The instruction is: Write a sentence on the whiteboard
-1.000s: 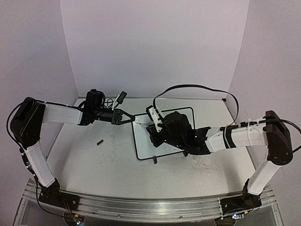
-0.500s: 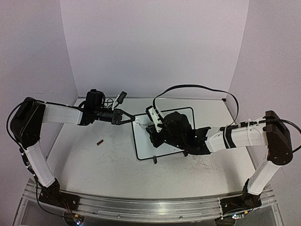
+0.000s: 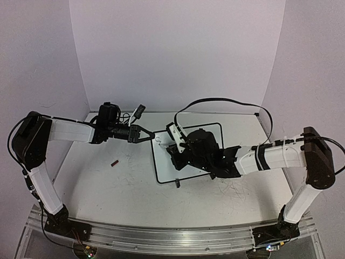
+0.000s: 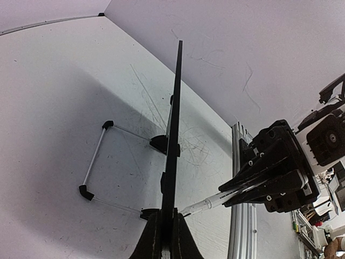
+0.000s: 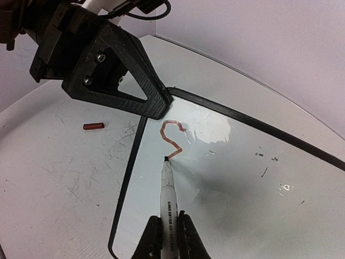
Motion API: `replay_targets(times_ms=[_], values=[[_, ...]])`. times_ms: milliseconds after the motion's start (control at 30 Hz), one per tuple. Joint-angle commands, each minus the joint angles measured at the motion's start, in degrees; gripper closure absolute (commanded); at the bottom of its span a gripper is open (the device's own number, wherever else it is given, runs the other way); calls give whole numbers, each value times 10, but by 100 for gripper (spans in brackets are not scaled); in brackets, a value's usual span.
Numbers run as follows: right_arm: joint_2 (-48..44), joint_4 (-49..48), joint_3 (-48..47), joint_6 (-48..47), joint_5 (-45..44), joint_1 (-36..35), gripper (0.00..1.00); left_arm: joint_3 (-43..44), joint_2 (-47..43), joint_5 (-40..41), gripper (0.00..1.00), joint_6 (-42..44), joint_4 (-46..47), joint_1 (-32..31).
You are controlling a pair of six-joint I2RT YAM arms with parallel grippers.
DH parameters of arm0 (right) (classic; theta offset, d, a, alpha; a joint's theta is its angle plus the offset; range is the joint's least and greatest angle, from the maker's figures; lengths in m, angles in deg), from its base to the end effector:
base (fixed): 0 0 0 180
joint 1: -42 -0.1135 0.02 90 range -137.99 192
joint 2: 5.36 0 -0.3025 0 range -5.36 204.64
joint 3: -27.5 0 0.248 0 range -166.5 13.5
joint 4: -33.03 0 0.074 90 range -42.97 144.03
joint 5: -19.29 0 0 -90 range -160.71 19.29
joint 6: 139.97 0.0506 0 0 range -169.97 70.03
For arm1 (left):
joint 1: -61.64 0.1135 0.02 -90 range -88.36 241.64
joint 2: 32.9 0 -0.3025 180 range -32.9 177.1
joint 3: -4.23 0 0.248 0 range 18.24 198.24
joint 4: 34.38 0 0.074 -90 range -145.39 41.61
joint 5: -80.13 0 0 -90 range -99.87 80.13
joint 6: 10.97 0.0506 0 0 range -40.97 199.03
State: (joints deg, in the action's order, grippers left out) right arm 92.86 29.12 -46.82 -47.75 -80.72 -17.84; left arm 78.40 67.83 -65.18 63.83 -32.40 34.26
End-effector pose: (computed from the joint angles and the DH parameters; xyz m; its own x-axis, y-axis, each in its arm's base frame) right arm 0.2118 0.3469 0.2701 -0.2014 -0.2707 -0.9413 -0.7622 0.6470 -0.0230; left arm 0.3286 -0.2171 0.2571 -0.5992 0.1423 -0.7879 0.7965 0.2060 -0.5685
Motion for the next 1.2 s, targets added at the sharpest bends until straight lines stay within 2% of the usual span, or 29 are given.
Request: replay_targets(times_ms=[0, 633, 733, 900, 1167], values=[[13, 1, -23, 8, 3, -3, 100, 2, -13, 9, 100, 4, 2, -5], [28, -6, -46, 7, -2, -3, 100, 1, -16, 9, 100, 3, 2, -5], [9, -12, -34, 4, 16, -4, 100, 1, -14, 11, 100, 4, 2, -5], [-64, -47, 37, 1, 17, -3, 100, 2, -16, 14, 100, 5, 2, -5], [-36, -42, 7, -3, -6, 0, 100, 0, -13, 13, 100, 5, 2, -5]])
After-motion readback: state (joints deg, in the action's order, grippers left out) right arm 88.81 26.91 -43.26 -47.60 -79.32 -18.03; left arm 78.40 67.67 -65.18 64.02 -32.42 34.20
